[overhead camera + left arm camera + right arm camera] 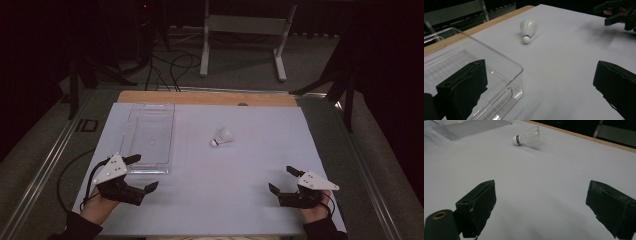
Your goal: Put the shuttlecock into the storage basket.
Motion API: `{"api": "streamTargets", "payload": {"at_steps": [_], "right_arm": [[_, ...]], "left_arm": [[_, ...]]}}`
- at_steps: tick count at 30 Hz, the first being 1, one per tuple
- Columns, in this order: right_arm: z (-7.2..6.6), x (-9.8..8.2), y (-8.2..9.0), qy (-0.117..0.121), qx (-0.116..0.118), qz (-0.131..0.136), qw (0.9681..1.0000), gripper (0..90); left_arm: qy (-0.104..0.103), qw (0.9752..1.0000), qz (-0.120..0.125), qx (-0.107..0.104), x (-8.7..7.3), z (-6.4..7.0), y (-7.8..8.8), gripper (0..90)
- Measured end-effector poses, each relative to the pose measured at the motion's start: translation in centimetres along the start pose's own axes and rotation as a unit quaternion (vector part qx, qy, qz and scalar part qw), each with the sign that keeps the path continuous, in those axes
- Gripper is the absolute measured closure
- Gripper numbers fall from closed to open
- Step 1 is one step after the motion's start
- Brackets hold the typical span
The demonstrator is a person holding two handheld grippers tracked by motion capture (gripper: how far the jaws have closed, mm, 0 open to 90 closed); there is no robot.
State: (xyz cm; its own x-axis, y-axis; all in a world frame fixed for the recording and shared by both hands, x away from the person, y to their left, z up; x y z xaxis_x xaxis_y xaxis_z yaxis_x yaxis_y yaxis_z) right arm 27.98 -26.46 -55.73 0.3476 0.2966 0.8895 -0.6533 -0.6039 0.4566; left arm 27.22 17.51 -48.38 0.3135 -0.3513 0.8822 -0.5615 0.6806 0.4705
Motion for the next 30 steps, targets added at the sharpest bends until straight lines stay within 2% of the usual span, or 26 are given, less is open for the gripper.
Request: {"api": "streamTargets", "payload": {"at_steps": [20,30], "right_arm": [[0.1,0.0,0.0,0.002,0.0,-0.002,1.0,9.5],[0.0,0.0,0.0,0.0,0.004,-0.001,1.0,9.4]], "left_arm": [[-0.03,0.9991,-0.007,-0.029,4.3,0.7,-2.6,0.0],[-0.05,0.9971,-0.04,-0.042,5.3,1.3,-4.8,0.0]]}}
Point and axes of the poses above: each handheld gripper's, and its own axes: y roughly backward along the jaws, x roughly out of its top, z roughly to its right, the point moved 7 cm from there along -y, roughly forward along the jaws, and after that the axes turned 2 degrees about x, right-handed, at the moved point
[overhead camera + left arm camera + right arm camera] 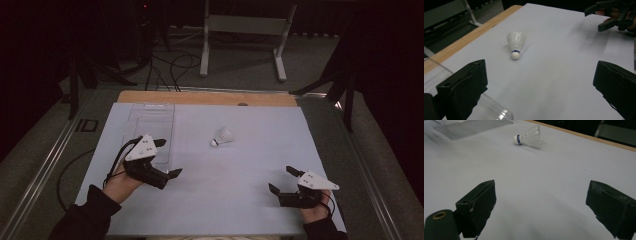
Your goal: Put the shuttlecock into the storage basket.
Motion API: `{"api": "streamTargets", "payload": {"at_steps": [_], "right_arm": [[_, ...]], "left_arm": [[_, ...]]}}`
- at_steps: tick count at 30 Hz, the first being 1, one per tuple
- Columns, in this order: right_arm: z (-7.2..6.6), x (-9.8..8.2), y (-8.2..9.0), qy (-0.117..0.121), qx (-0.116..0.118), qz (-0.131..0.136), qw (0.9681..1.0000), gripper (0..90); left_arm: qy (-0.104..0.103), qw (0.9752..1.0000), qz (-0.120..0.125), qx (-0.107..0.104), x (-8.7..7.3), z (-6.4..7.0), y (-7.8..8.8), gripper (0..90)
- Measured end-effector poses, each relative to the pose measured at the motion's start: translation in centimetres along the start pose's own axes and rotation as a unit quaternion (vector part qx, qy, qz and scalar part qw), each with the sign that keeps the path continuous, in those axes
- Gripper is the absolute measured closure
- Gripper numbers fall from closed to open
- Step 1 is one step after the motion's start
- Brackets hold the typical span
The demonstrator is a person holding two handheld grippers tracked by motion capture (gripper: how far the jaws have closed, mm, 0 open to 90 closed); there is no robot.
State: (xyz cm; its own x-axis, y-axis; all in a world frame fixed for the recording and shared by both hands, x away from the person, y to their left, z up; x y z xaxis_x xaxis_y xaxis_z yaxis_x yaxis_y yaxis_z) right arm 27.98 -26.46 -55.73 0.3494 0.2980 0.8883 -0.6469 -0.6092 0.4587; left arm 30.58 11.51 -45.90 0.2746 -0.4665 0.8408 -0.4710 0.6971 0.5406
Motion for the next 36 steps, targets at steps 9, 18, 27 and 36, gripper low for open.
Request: {"api": "streamTargets", "payload": {"at_steps": [9,18,27,36], "right_arm": [[-0.1,0.0,-0.1,-0.001,0.001,-0.002,1.0,9.5],[-0.1,0.0,0.0,0.001,0.002,-0.002,1.0,9.5],[0.0,0.1,0.0,0.003,-0.001,0.001,1.0,9.5],[-0.1,0.0,-0.1,0.001,0.004,-0.002,1.0,9.5]], "left_arm": [[-0.005,0.9996,-0.029,-0.002,0.7,-0.2,-1.8,0.0],[0.003,0.9985,-0.053,-0.014,1.1,-0.3,-3.8,0.0],[0.01,0.9966,-0.081,-0.01,1.2,-1.0,-5.7,0.0],[0.011,0.9937,-0.111,-0.011,1.1,-1.2,-7.2,0.0]]}}
Point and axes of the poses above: each handheld gripper's, and its own axes: y roughly backward along the jaws, x roughly out of its top, z roughly to its right, the point moved 7 cm from there along -y, roughly forward along the jaws, and after that the axes turned 2 degrees about x, right-handed, at the moved point
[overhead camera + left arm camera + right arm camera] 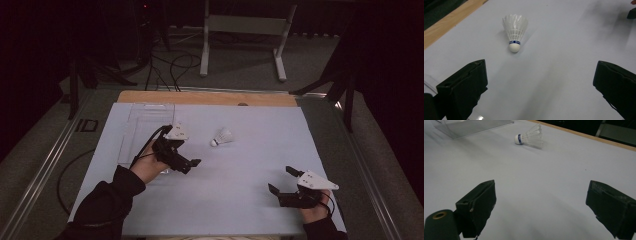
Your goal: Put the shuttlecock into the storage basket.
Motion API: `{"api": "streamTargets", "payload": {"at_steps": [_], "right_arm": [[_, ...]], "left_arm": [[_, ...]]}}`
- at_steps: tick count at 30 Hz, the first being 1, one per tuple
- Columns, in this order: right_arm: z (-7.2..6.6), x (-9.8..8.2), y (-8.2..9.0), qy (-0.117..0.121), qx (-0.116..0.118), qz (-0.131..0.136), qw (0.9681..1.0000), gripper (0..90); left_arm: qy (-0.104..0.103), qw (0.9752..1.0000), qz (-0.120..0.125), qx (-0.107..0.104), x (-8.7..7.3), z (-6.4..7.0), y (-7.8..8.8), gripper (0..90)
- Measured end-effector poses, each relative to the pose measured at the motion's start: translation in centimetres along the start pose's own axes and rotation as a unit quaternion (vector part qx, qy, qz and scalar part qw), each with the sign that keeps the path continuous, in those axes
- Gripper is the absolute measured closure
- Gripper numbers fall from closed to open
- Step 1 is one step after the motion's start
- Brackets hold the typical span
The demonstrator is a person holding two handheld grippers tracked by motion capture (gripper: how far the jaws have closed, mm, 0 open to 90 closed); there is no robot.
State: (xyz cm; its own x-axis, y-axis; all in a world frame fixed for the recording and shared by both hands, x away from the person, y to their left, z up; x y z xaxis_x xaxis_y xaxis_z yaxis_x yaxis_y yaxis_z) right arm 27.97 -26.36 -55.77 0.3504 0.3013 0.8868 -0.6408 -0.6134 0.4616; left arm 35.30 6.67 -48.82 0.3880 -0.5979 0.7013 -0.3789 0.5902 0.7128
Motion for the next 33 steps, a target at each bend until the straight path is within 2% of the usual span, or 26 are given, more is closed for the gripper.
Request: {"api": "streamTargets", "payload": {"at_steps": [2,5,8,9,10,13,14,20,25,33], "right_arm": [[0.0,0.0,0.0,0.001,0.001,-0.002,1.0,9.5],[0.0,0.0,0.0,0.001,0.002,-0.002,1.0,9.5],[0.0,-0.1,-0.1,-0.002,0.003,-0.002,1.0,9.5],[0.0,-0.1,-0.1,-0.002,0.003,-0.002,1.0,9.5],[-0.1,-0.1,-0.1,-0.001,0.003,-0.003,1.0,9.5],[-0.1,-0.1,-0.1,-0.002,0.004,-0.002,1.0,9.5],[-0.1,-0.1,-0.1,-0.002,0.005,-0.002,1.0,9.5],[-0.1,-0.1,-0.1,-0.003,0.006,-0.002,1.0,9.5],[-0.1,-0.1,-0.2,-0.005,0.008,-0.002,1.0,9.5],[-0.2,-0.1,-0.2,-0.005,0.01,-0.003,0.9999,9.5]], "left_arm": [[0.0,1.0,-0.008,-0.003,0.2,0.0,-0.8,0.0],[0.005,0.9999,-0.005,-0.01,0.4,0.0,-1.1,0.0],[0.022,0.9996,-0.015,-0.011,0.9,-0.1,-1.7,0.0],[0.022,0.9996,-0.015,-0.011,0.9,-0.1,-1.7,0.0],[0.027,0.9993,-0.026,-0.009,1.1,-0.2,-2.0,0.0],[0.028,0.9988,-0.04,-0.007,1.3,-0.3,-2.3,0.0],[0.022,0.9984,-0.051,0.009,1.5,-0.4,-2.7,0.0],[0.028,0.9973,-0.068,-0.005,2.3,-0.4,-3.6,0.0],[0.028,0.9966,-0.077,0.005,2.9,-0.5,-4.3,0.0],[0.02,0.9962,-0.085,0.0,3.8,-1.0,-5.9,0.0]]}}
Point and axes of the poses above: each handheld gripper's, and its own axes: y roughly backward along the jaws, x roughly out of its top, z roughly to its right, the point moved 7 cm from there along -y, roughly forward along the jaws, and after that the axes turned 2 degrees about x, right-handed, at the moved point
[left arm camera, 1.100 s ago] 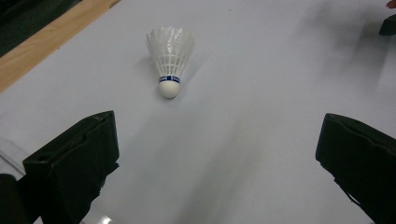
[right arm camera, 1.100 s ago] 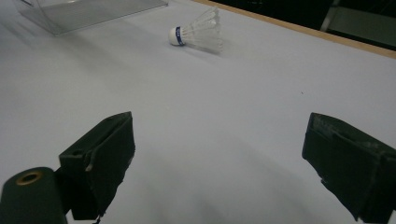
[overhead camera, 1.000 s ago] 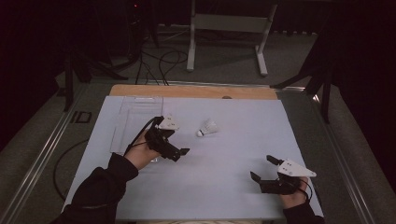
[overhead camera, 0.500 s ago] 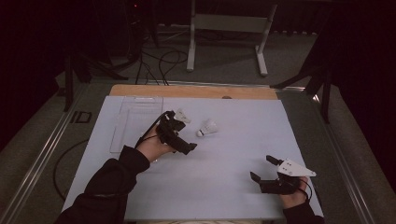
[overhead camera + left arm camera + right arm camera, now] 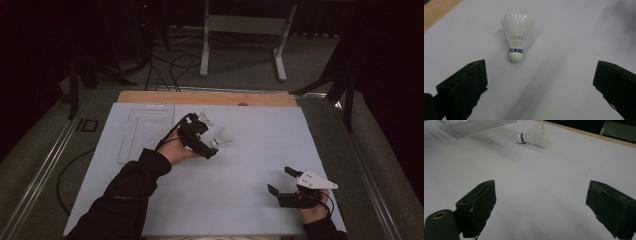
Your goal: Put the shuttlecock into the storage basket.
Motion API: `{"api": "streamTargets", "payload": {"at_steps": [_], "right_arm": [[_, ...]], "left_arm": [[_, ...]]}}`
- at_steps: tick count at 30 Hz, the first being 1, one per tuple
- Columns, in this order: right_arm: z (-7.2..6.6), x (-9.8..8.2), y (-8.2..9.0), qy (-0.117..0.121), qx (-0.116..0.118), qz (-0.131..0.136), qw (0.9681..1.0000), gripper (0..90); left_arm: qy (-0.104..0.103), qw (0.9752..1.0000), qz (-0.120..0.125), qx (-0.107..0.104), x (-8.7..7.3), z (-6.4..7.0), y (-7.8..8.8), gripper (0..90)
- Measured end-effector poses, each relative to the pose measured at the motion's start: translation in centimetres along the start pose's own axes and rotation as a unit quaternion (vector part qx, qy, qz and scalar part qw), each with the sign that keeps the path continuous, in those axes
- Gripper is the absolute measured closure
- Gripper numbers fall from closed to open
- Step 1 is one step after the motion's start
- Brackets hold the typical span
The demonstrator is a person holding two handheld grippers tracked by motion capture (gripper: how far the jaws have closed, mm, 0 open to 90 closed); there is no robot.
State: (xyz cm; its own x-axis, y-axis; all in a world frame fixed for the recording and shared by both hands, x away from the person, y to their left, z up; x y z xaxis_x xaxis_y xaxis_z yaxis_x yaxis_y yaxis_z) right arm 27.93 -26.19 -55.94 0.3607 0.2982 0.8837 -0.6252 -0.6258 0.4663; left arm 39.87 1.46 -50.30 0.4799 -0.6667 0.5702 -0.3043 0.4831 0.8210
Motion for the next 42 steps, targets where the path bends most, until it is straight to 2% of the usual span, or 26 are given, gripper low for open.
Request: {"api": "streamTargets", "payload": {"at_steps": [2,9,18,23,28,29,30,33,36,37,38,39,42], "right_arm": [[0.0,0.0,0.0,0.001,0.0,0.0,1.0,9.5],[0.0,0.0,0.0,0.002,0.002,0.0,1.0,9.5],[0.0,0.0,0.0,-0.001,0.004,0.001,1.0,9.5],[-0.1,0.0,0.0,-0.001,0.005,0.002,1.0,9.5],[0.0,0.0,0.0,-0.001,0.006,0.002,1.0,9.5],[-0.1,0.0,0.0,-0.002,0.007,0.002,1.0,9.5],[-0.1,0.0,0.0,-0.002,0.007,0.002,1.0,9.5],[0.0,-0.1,0.0,-0.001,0.008,0.001,1.0,9.5],[0.0,-0.1,-0.1,-0.001,0.008,0.0,1.0,9.5],[0.0,-0.1,-0.1,-0.001,0.009,0.001,1.0,9.5],[0.0,-0.1,-0.1,-0.001,0.009,0.001,1.0,9.5],[0.0,-0.1,-0.1,-0.001,0.009,0.001,1.0,9.5],[0.0,-0.1,0.0,-0.001,0.009,0.0,1.0,9.5]], "left_arm": [[-0.004,1.0,0.003,0.004,0.3,-0.2,-0.3,0.0],[0.0,0.9999,-0.013,0.001,0.8,-0.8,-2.4,0.0],[-0.001,0.9999,-0.005,-0.009,1.1,-1.2,-3.9,0.7],[0.018,0.9997,-0.004,-0.013,0.8,-1.7,-5.1,1.3],[0.026,0.9995,-0.003,-0.015,0.5,-2.0,-6.1,2.4],[0.037,0.9992,-0.003,-0.014,0.2,-2.2,-6.7,2.9],[0.037,0.9992,-0.003,-0.014,0.2,-2.2,-6.7,3.4],[0.047,0.9988,-0.009,-0.007,-0.3,-2.5,-7.8,4.8],[0.045,0.9989,-0.012,-0.001,-0.3,-2.5,-8.1,6.2],[0.056,0.9984,-0.006,-0.002,-0.1,-2.5,-8.2,7.9],[0.056,0.9984,-0.006,-0.002,-0.1,-2.5,-8.2,8.8],[0.064,0.9979,-0.009,0.008,-0.1,-2.6,-8.6,10.0],[0.069,0.9974,-0.014,0.013,-0.3,-2.5,-9.1,13.9]]}}
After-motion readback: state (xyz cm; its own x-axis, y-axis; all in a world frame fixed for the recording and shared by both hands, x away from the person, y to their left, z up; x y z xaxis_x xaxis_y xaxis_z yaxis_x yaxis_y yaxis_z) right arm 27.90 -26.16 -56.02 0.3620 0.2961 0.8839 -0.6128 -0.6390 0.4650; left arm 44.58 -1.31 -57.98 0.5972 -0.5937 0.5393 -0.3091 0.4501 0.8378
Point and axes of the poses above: each handheld gripper's, and its own axes: y roughly backward along the jaws, x roughly out of its top, z roughly to its right, the point moved 7 cm from there along -y, roughly forward along the jaws, and after that the axes turned 2 degrees about x, right-handed, at the moved point
